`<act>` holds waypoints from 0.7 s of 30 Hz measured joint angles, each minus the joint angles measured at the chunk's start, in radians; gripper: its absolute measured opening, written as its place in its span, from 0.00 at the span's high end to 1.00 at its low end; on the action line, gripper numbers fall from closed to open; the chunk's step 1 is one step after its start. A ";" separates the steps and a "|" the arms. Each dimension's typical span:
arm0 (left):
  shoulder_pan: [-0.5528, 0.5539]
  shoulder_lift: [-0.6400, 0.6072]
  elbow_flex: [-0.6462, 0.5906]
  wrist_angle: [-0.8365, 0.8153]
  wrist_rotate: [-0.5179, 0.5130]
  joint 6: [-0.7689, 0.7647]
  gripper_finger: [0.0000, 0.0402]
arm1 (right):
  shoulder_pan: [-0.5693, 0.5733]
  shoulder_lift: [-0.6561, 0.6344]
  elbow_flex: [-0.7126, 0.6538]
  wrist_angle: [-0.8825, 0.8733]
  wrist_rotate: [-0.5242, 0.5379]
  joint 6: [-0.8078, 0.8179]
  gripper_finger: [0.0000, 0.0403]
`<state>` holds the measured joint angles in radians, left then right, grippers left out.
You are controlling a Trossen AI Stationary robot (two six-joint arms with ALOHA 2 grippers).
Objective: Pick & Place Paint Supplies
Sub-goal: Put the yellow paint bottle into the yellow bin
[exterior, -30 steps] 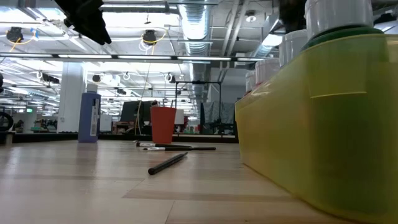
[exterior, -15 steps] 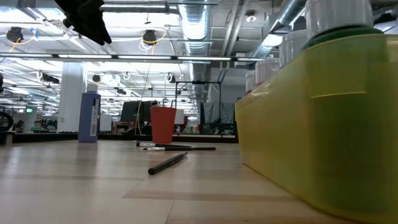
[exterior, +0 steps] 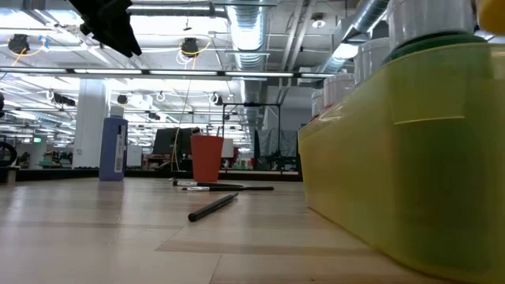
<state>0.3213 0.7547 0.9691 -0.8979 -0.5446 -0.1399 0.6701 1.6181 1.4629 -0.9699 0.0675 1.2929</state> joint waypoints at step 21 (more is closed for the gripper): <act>0.000 0.000 0.000 0.000 0.000 0.000 0.41 | 0.005 0.460 0.432 -0.304 -0.015 -0.284 0.73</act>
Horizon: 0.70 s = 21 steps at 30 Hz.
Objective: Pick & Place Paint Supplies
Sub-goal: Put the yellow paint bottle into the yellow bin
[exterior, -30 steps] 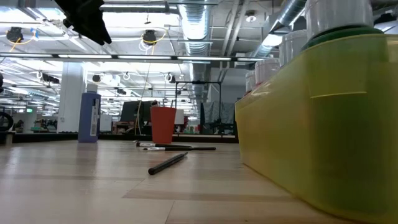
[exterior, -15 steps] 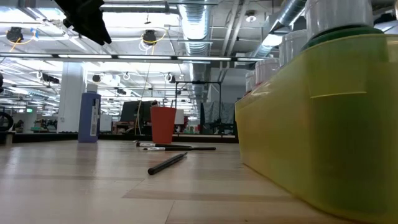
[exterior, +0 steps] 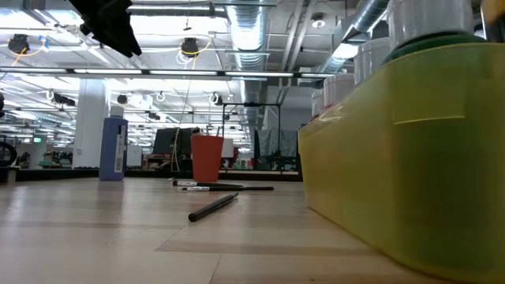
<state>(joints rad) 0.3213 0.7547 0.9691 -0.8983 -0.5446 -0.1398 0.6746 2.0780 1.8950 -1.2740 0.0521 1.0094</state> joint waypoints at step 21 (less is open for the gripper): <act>0.000 0.000 0.000 -0.001 0.000 0.000 0.41 | 0.006 0.068 0.000 0.080 0.065 -0.032 0.73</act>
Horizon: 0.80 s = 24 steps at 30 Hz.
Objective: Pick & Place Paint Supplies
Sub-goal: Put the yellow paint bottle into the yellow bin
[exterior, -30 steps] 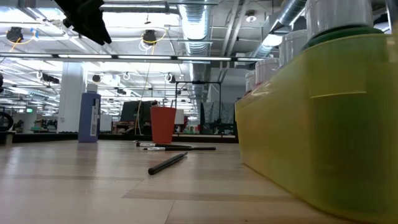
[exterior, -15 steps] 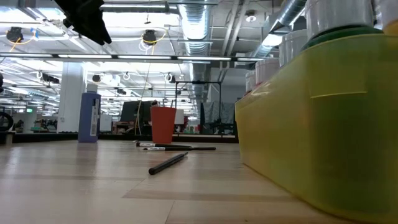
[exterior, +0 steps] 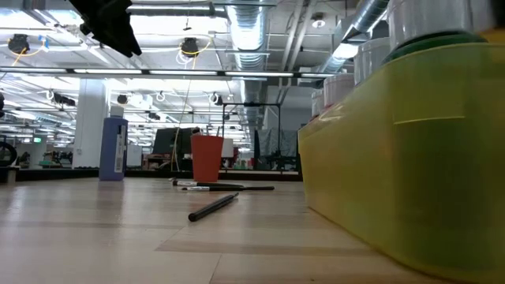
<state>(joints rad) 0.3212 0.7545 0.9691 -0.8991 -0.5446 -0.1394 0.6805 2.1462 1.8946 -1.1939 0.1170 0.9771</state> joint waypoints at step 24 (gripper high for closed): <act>-0.005 -0.001 0.000 -0.102 0.458 0.036 0.41 | -0.007 0.018 0.000 -0.025 0.008 -0.012 0.41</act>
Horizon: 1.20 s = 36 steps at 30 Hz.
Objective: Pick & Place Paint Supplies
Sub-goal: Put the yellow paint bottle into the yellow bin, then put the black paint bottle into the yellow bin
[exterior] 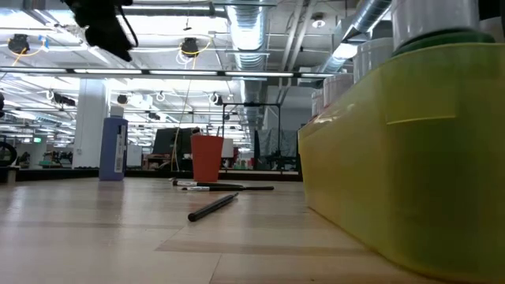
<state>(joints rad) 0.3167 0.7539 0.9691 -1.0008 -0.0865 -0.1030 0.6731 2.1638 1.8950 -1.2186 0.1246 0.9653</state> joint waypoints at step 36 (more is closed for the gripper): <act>-1.268 0.235 0.000 -0.184 0.190 -0.605 0.41 | -0.014 -0.005 0.000 0.000 0.086 0.004 0.41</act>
<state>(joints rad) -0.9515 0.9885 0.9688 -1.1849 0.1033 -0.7080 0.6586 2.1590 1.8950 -1.2187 0.2108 0.9691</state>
